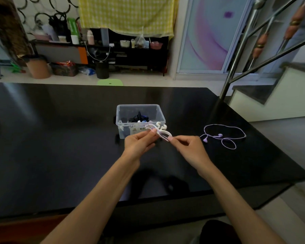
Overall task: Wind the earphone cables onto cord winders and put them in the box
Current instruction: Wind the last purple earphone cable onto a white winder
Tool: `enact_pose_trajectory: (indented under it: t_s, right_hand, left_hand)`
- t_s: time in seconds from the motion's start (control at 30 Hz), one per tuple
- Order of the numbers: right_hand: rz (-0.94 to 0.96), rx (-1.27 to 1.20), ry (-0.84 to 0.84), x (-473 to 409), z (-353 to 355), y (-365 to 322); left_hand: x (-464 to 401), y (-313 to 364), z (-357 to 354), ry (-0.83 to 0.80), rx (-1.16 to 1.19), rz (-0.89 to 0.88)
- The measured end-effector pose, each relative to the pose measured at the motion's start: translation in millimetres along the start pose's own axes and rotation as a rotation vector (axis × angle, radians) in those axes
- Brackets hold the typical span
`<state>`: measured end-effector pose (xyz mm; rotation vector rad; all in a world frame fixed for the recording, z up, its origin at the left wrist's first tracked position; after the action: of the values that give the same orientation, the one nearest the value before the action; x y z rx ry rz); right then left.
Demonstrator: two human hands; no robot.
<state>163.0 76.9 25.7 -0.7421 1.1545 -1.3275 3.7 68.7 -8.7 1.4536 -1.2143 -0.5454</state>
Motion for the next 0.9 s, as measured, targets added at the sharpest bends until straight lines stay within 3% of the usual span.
enact_pose_trajectory:
  t_s: [0.1, 0.2, 0.3, 0.5, 0.67, 0.77, 0.9]
  right_hand:
    - [0.004, 0.111, -0.126, 3.7, -5.3, -1.5]
    - [0.165, 0.396, -0.277, 8.1, -6.2, -7.7]
    - [0.194, 0.535, -0.362, 9.0, 3.9, -4.0]
    - [-0.023, 0.242, -0.481, 10.5, 25.9, -2.9]
    - [0.093, 0.221, -0.424, 7.2, 30.7, -5.3]
    - [0.101, 0.206, -0.396, 5.0, 32.3, -3.2]
    - [0.083, 0.275, -0.523, 11.3, 22.8, 7.3]
  left_hand:
    - [-0.6, 6.1, 1.9, 0.044, -0.042, -0.089]
    - [-4.5, 8.9, 5.4, 0.058, -0.219, -0.2]
    - [-2.5, 6.5, -2.5, -0.086, -0.539, -0.296]
    - [20.7, -8.8, -27.8, -0.457, -0.685, -0.174]
    - [41.2, -25.2, -41.5, -0.712, -0.831, -0.12]
    - [45.6, -26.9, -43.3, -0.761, -0.824, -0.106]
    - [45.9, -26.0, -40.1, -0.775, -0.833, -0.116]
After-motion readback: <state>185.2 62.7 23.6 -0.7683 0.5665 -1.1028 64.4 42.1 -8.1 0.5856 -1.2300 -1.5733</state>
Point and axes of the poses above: each hand's wrist, its own x-axis away from the middle knuckle, its own z-axis out of the back of the hand, y = z × x, the point moved 9 cm from there along -x, towards the middle knuckle, and after that the axes turned 14 degrees about y, right-handed, at the moved point
